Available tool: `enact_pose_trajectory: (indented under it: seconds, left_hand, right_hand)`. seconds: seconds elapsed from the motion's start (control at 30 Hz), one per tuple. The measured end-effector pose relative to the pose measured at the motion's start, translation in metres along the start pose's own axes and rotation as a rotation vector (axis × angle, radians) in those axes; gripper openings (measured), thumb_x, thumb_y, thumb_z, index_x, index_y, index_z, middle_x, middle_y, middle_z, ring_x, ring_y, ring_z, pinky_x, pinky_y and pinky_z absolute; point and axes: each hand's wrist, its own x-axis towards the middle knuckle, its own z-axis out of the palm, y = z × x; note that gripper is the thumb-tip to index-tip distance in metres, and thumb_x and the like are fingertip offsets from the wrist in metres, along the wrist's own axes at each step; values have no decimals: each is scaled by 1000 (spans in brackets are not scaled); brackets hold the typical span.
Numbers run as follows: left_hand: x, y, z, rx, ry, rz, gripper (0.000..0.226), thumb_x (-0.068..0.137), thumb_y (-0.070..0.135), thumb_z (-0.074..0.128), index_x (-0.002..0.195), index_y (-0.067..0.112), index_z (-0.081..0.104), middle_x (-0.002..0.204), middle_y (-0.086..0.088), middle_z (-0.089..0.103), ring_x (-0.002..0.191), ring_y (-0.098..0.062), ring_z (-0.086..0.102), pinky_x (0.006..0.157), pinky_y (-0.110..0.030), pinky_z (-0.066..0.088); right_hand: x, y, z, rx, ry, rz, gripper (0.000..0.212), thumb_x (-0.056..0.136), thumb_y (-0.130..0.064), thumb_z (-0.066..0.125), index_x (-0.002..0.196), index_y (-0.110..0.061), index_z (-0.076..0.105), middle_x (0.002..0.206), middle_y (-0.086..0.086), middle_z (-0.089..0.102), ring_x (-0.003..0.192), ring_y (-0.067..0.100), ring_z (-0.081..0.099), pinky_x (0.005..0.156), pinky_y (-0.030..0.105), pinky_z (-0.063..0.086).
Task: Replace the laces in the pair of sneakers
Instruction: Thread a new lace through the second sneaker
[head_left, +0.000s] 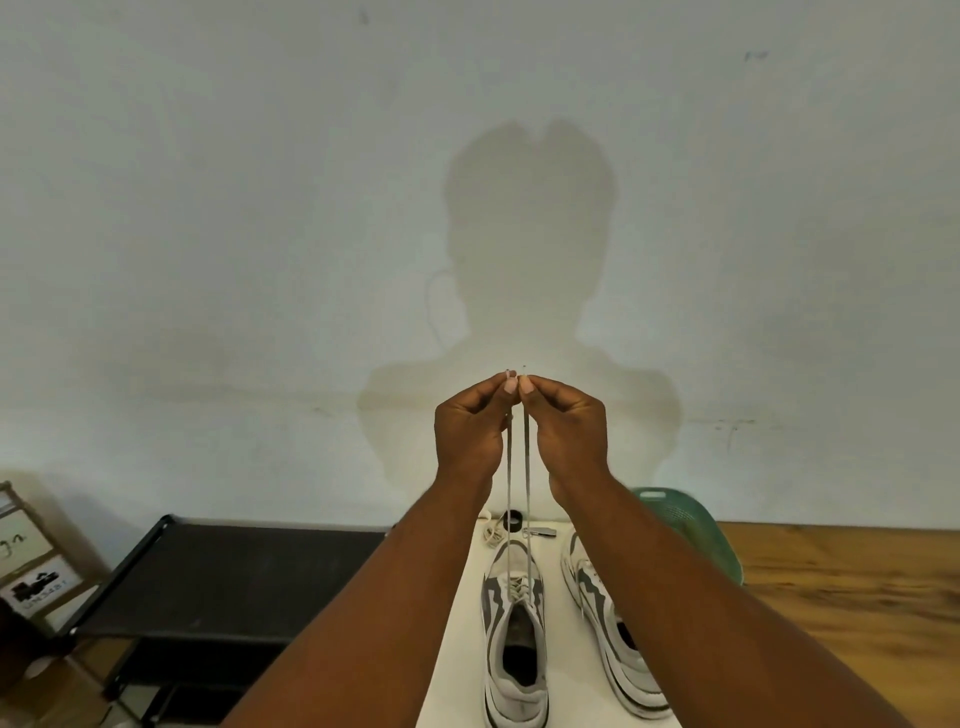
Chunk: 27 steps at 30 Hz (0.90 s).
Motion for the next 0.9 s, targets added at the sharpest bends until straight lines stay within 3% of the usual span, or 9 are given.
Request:
enact_pose_trajectory:
  seconds: [0.07,0.2,0.47,0.73,0.8,0.9]
  left_hand:
    - [-2,1,0,-13,-25,-4,21,94,15,73,114,14,77,104,4,80,99,-9,75,80,-21,59]
    - [-1,3,-3,-21,-66,-38,20,94,17,72,113,16,77,107,3,79,104,-9,74,88,-22,58]
    - [6,10,-7,55,-112,-28,18,92,14,75,110,13,78,103,5,80,96,-1,74,73,-9,53]
    - [8,14,-5,95,-124,-75,23,92,21,76,114,15,78,108,6,79,104,-4,72,80,-21,49]
    - [8,14,-4,86,-119,-63,23,92,17,76,114,11,78,103,6,80,99,-2,73,74,-16,52]
    - [7,10,-5,93,-117,-19,18,92,13,75,109,10,79,100,5,80,94,-1,74,70,-9,52]
  right_hand:
    - [-1,0,-2,18,-26,10,15,93,-17,72,105,-21,79,99,-6,79,99,10,74,89,23,56]
    - [0,1,-5,26,-46,52,17,93,-19,72,109,-18,79,102,-5,79,100,9,73,87,23,54]
    - [7,3,-10,29,-74,57,21,92,-14,73,112,-8,77,105,2,78,103,14,73,92,25,55]
    - [9,0,-11,47,-84,32,23,91,-13,74,112,-5,76,106,4,78,104,14,73,91,23,56]
    - [9,1,-12,-7,-85,21,19,93,-16,73,110,-7,77,102,4,79,98,13,74,85,22,57]
    - [5,8,-17,-158,-64,11,15,95,-21,71,104,-11,78,86,4,77,70,9,69,67,20,54]
